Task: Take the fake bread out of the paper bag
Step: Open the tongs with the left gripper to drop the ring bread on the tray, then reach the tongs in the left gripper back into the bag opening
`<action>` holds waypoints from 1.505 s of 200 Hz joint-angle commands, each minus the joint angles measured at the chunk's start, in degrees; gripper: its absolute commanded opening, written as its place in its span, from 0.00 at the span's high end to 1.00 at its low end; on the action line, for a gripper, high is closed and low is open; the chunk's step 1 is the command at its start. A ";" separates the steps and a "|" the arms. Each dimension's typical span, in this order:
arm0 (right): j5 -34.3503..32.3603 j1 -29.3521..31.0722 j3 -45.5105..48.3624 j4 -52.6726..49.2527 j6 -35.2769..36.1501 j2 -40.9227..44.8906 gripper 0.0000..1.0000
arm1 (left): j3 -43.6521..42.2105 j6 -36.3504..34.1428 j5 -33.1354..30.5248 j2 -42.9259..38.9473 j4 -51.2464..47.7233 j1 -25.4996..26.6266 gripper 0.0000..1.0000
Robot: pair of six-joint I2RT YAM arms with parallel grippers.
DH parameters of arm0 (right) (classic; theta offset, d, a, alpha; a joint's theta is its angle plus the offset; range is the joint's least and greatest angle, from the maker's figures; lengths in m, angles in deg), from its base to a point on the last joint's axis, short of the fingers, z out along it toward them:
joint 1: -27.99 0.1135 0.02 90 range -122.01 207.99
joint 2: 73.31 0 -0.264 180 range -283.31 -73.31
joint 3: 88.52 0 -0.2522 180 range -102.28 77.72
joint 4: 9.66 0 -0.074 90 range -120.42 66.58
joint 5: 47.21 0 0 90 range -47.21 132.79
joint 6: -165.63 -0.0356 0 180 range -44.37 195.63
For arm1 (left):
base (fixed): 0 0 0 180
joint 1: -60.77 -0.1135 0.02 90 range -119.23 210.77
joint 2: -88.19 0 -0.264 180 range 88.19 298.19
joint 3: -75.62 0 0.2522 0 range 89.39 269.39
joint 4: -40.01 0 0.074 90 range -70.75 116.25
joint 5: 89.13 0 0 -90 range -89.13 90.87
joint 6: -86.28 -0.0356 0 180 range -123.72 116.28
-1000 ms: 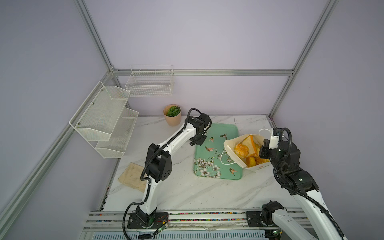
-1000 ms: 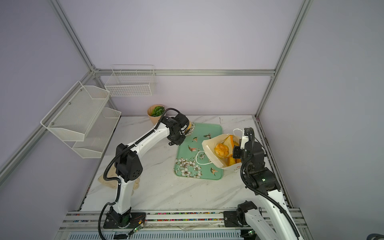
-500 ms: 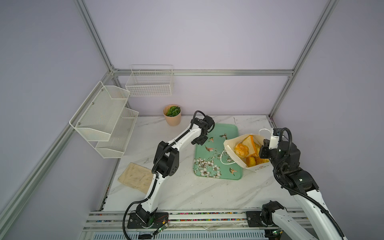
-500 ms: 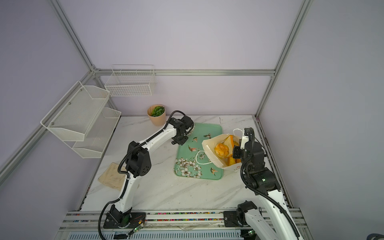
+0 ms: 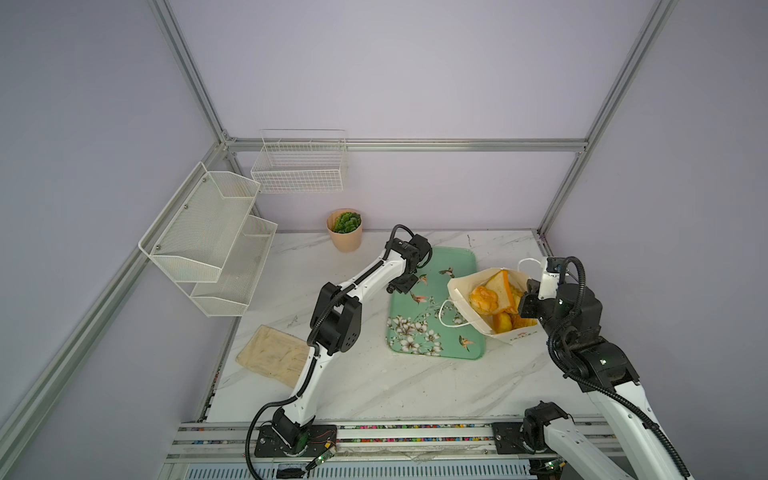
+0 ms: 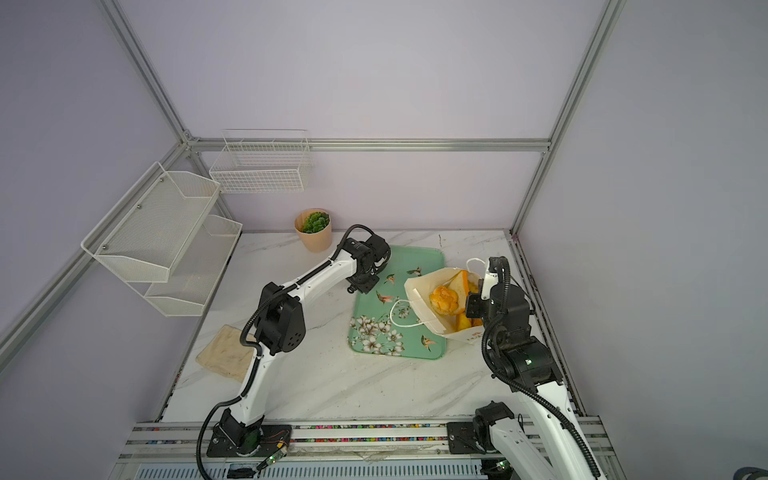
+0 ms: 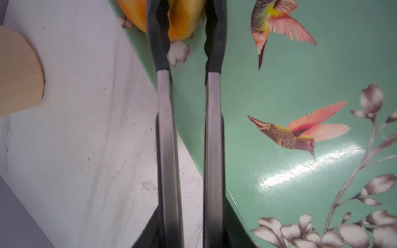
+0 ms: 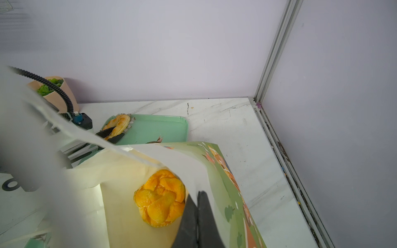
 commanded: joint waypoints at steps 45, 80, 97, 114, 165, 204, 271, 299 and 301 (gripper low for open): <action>0.16 0.06 -1.18 0.23 -0.80 0.92 1.00 | 0.93 -0.13 2.64 -5.37 0.29 -0.41 0.56; 0.23 0.05 -1.45 0.14 -0.96 0.92 1.00 | 0.79 0.07 3.96 -6.23 0.34 -0.50 0.53; 0.25 0.06 -1.54 0.10 -0.97 0.83 1.00 | 0.66 0.11 4.73 -7.07 0.21 -0.53 0.53; 0.34 0.12 -1.54 0.01 -1.11 0.83 1.00 | 0.18 0.33 5.81 -8.40 0.30 -0.59 0.54; 1.05 0.05 -1.42 -0.21 -0.91 1.43 1.00 | -3.31 1.86 10.21 -14.82 0.33 -0.63 0.58; 3.78 0.09 -0.19 0.05 1.28 3.16 1.00 | -8.81 3.34 13.84 -23.21 -0.09 -0.59 0.63; 9.27 0.06 2.42 1.75 3.87 4.87 1.00 | -11.21 7.73 29.92 -38.02 -5.04 -0.02 0.67; 9.63 0.05 2.76 2.58 3.78 4.78 1.00 | -9.95 10.94 32.71 -40.93 -7.89 4.59 0.67; 9.67 0.05 2.77 2.64 3.74 4.78 1.00 | -9.66 11.12 32.71 -40.92 -8.28 5.12 0.67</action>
